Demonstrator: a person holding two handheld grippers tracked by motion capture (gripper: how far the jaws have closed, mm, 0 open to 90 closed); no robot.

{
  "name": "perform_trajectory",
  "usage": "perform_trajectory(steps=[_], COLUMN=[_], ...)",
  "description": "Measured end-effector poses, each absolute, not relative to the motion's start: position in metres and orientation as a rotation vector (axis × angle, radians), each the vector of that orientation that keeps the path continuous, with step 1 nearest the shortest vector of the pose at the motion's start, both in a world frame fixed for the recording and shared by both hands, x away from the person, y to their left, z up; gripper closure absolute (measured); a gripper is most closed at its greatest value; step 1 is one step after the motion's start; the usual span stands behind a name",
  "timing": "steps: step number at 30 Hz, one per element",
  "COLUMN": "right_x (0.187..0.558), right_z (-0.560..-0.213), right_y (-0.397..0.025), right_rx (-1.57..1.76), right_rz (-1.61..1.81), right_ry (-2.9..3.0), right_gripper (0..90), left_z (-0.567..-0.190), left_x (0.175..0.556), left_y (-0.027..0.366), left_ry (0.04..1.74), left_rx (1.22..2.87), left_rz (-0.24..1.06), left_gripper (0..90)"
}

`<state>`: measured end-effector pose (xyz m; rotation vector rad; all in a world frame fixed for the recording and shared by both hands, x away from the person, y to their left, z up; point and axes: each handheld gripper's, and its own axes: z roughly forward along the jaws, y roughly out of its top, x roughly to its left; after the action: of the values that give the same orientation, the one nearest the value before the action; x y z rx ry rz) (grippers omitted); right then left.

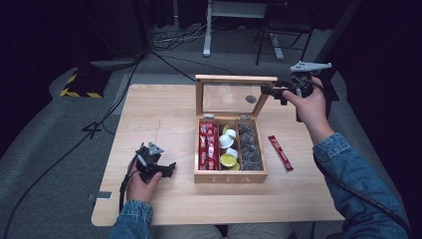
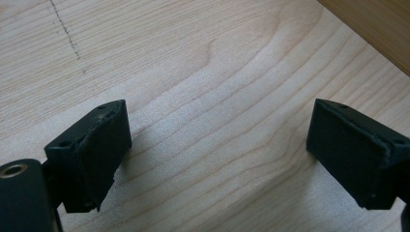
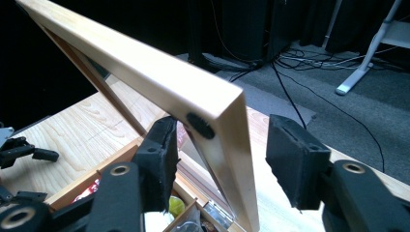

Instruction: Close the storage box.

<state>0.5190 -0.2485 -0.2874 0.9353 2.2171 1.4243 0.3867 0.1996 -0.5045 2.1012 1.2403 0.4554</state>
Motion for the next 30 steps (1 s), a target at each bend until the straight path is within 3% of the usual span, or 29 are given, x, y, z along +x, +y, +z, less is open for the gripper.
perform_trajectory(steps=[30], right_x=[0.470], right_z=[-0.293], right_y=[-0.250], right_rx=[0.853], right_rz=[1.288], right_ry=[2.355], right_gripper=[42.2], left_z=[-0.505], left_x=[0.387], left_y=[0.199], left_ry=[1.240], left_rx=[2.099], left_rz=[0.454], left_gripper=[9.0])
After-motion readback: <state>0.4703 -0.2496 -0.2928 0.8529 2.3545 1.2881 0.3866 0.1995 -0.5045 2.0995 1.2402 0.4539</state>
